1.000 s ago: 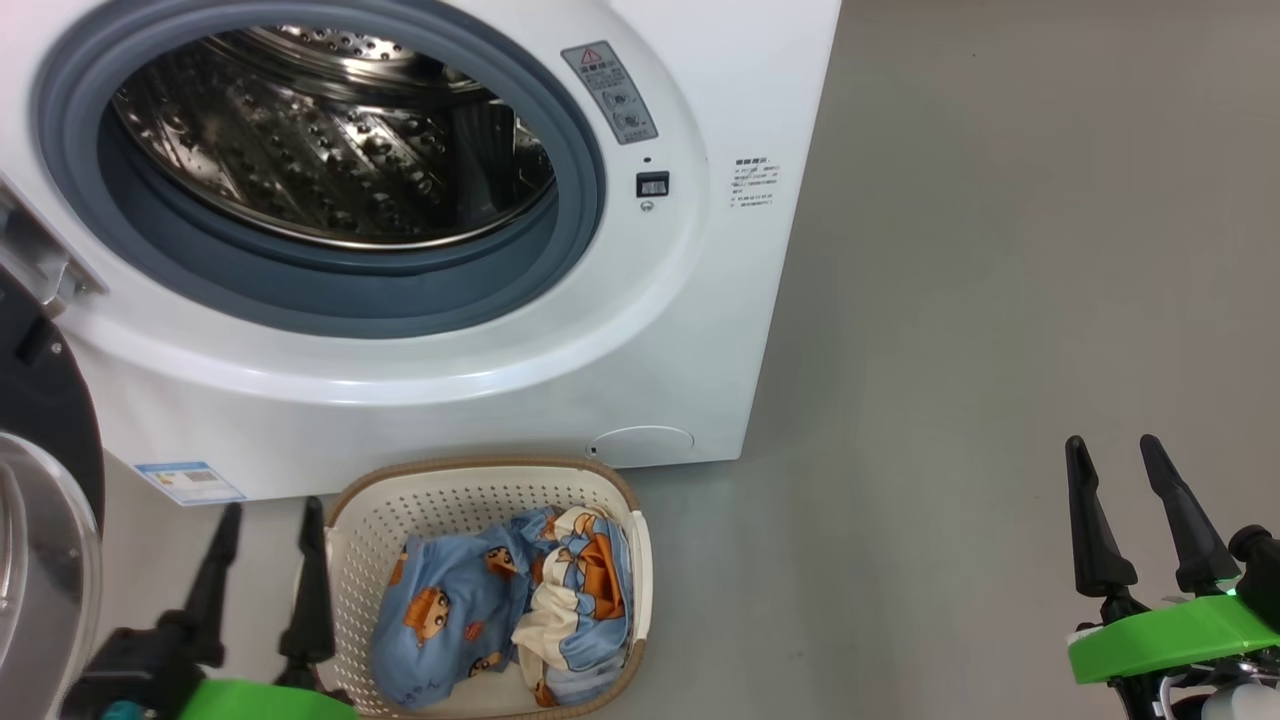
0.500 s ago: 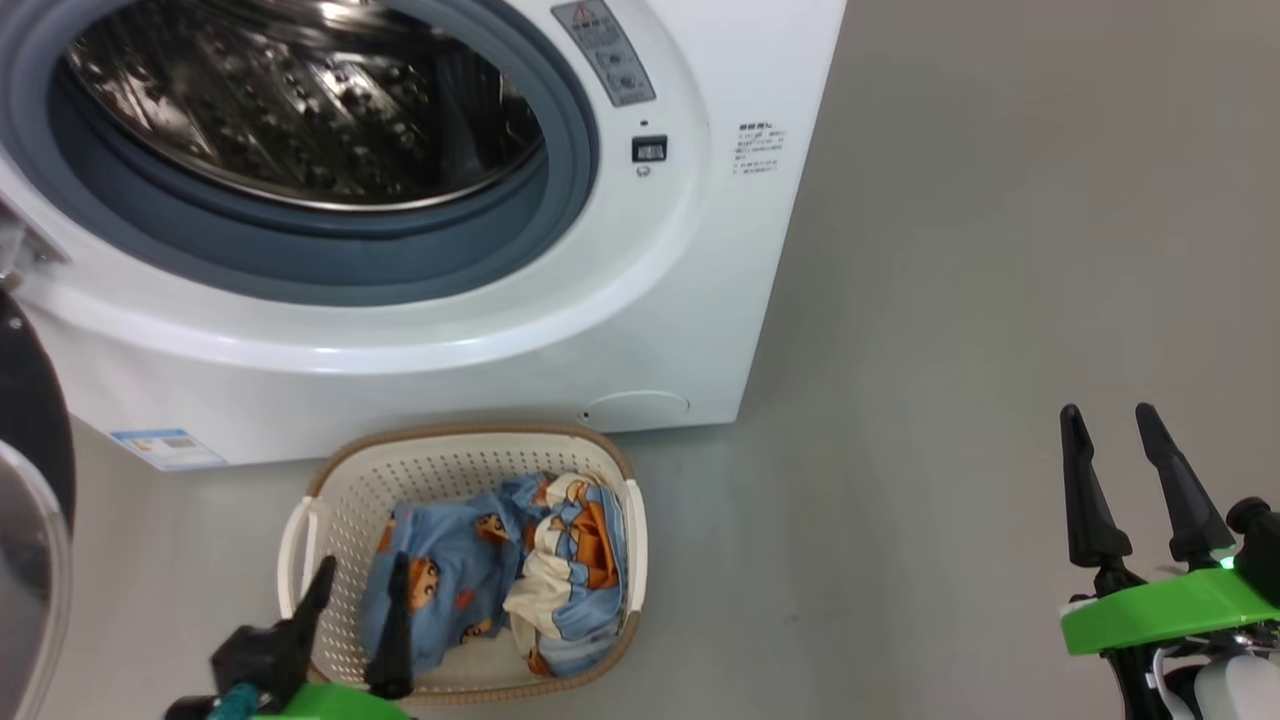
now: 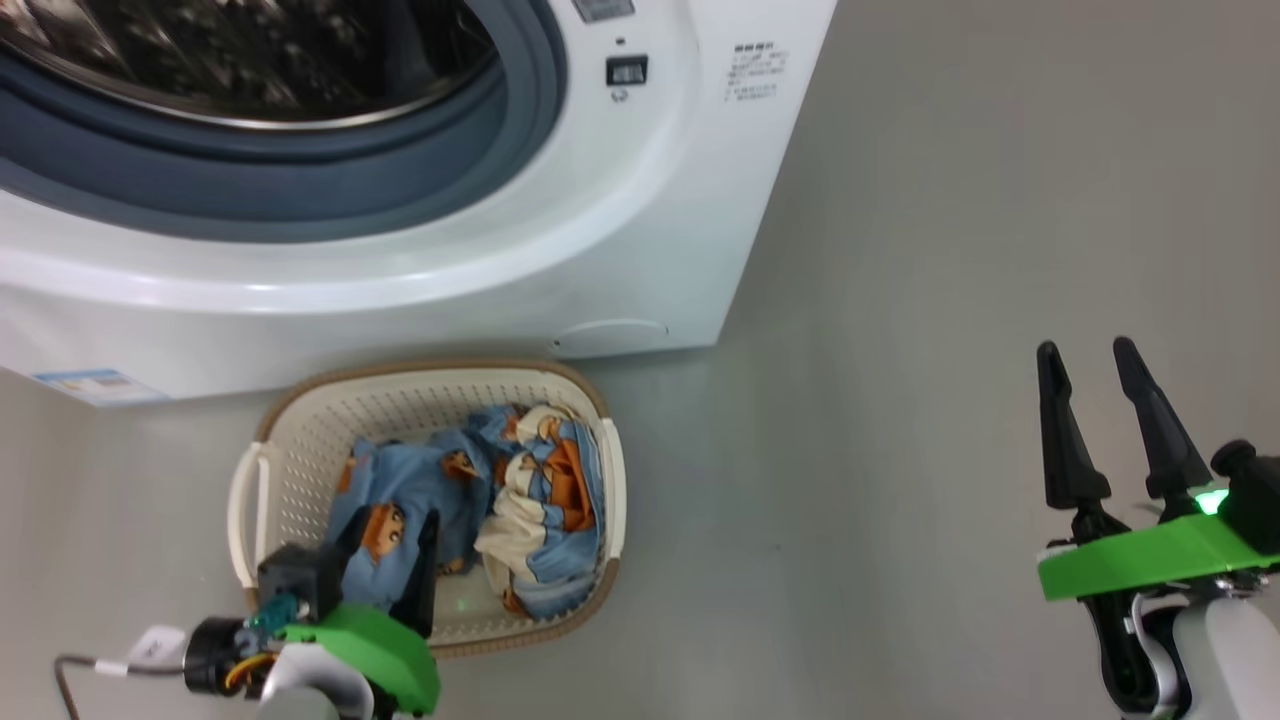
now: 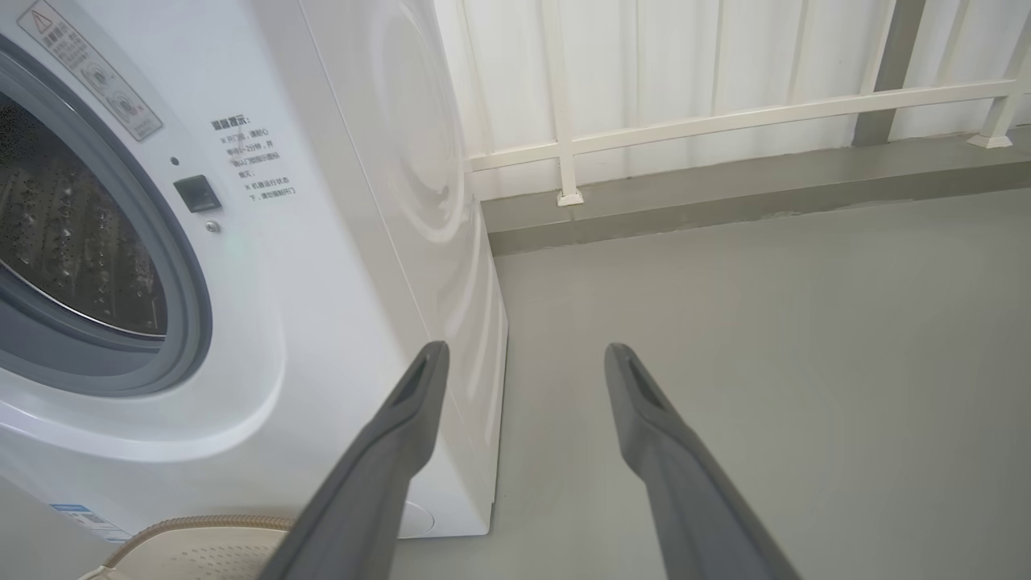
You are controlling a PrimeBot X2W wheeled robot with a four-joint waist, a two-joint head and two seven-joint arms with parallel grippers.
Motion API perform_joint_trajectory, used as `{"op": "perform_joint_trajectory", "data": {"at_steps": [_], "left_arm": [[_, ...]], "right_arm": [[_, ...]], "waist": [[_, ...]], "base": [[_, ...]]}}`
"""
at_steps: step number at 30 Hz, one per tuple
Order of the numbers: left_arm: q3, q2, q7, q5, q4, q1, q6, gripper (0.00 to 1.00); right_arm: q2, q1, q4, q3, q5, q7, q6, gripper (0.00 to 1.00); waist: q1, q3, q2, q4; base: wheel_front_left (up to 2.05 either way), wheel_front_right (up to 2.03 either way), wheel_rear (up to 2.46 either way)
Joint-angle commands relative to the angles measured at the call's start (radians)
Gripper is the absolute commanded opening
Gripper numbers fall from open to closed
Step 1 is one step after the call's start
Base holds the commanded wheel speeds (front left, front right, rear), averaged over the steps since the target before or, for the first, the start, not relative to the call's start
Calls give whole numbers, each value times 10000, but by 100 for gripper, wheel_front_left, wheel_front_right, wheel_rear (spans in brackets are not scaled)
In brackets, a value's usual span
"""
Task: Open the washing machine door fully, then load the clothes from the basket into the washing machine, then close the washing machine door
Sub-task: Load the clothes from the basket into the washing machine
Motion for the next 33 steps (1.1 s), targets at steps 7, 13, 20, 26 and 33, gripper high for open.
{"op": "perform_joint_trajectory", "data": {"at_steps": [7,13,20,26,33], "left_arm": [[243,328,-65,300,1550,-1395,288,100],[208,502,-65,414,3107,-2512,676,100],[84,733,123,548,4391,-3650,1204,100],[85,968,627,505,4797,-4364,1667,100],[108,1220,1250,408,4940,-4978,2145,100]], "right_arm": [[-60,-663,-361,395,211,-92,56,100],[-39,-1039,-448,501,289,-92,56,100],[-34,-1414,-557,602,355,-92,56,100],[-1,-1721,-653,612,401,-92,56,100],[10,-1965,-778,601,446,-92,56,100]], "waist": [[-1,1168,-1,-257],[-1,1855,-1,-350],[-1,2570,-1,-494],[-1,3204,-1,-687],[-1,3828,-1,-816]], "base": [[0,0,0],[0,0,0],[0,0,0],[0,0,0],[0,0,0]]}}
